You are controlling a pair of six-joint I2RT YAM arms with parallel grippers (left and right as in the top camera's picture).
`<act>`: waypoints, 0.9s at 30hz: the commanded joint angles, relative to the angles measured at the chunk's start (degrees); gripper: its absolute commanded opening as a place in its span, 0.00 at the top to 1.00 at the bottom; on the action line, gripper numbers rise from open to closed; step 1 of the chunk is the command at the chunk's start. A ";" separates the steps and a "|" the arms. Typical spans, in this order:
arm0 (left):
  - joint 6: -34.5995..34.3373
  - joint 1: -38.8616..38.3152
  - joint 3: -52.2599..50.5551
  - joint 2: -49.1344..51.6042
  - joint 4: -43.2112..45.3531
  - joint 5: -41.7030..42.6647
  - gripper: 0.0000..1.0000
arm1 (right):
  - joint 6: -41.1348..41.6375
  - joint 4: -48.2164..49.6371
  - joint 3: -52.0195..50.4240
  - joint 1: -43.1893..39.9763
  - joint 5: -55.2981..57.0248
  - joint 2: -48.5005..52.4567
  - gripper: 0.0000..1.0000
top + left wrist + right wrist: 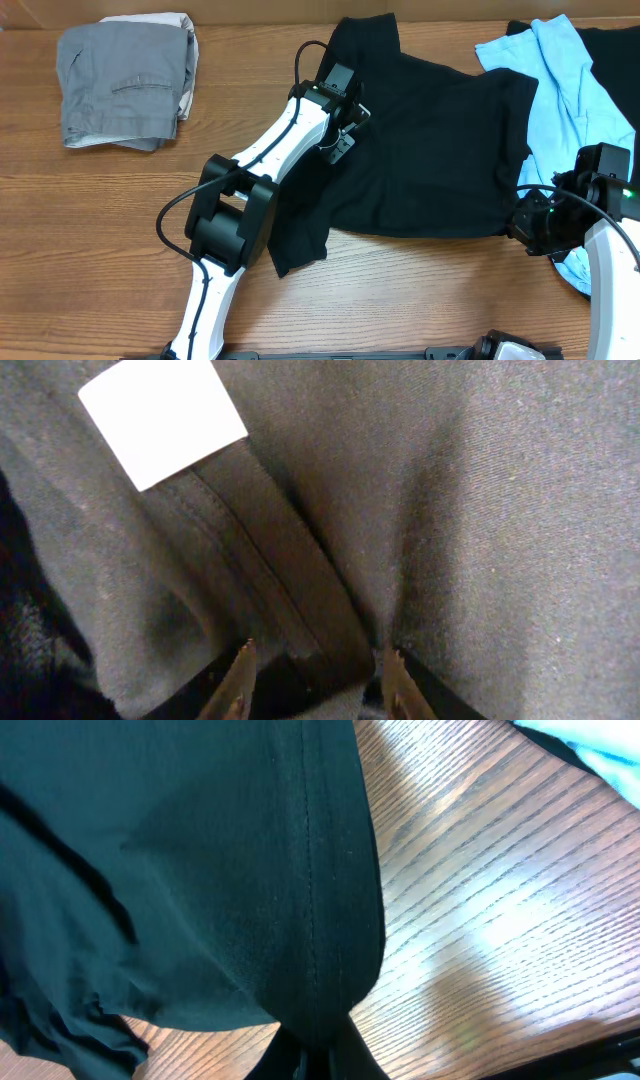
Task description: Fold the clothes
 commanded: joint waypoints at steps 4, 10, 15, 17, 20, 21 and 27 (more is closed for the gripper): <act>1.09 0.15 0.17 2.36 -0.09 0.81 0.59 | -0.42 0.11 0.55 -0.22 0.83 -0.04 0.96; 1.07 0.15 0.22 2.47 0.35 -0.39 0.84 | -0.42 0.13 0.55 -0.22 0.83 -0.04 0.96; -1.44 0.33 2.14 2.45 0.00 -4.70 0.96 | -0.42 0.15 0.55 -0.22 0.83 -0.04 0.96; -4.35 0.83 5.25 2.45 -1.38 -5.88 0.96 | -0.42 0.15 0.55 -0.22 0.83 -0.04 0.96; -7.50 2.38 11.13 2.45 -4.81 -5.84 0.96 | -0.42 0.11 0.55 -0.22 0.83 -0.04 0.96; -8.20 3.08 12.94 2.45 -5.99 -5.84 0.96 | -0.42 0.13 0.55 -0.22 0.83 -0.04 0.96; -10.16 8.96 20.63 2.45 -12.94 -4.74 0.96 | -0.42 0.15 0.55 -0.22 0.83 -0.04 0.96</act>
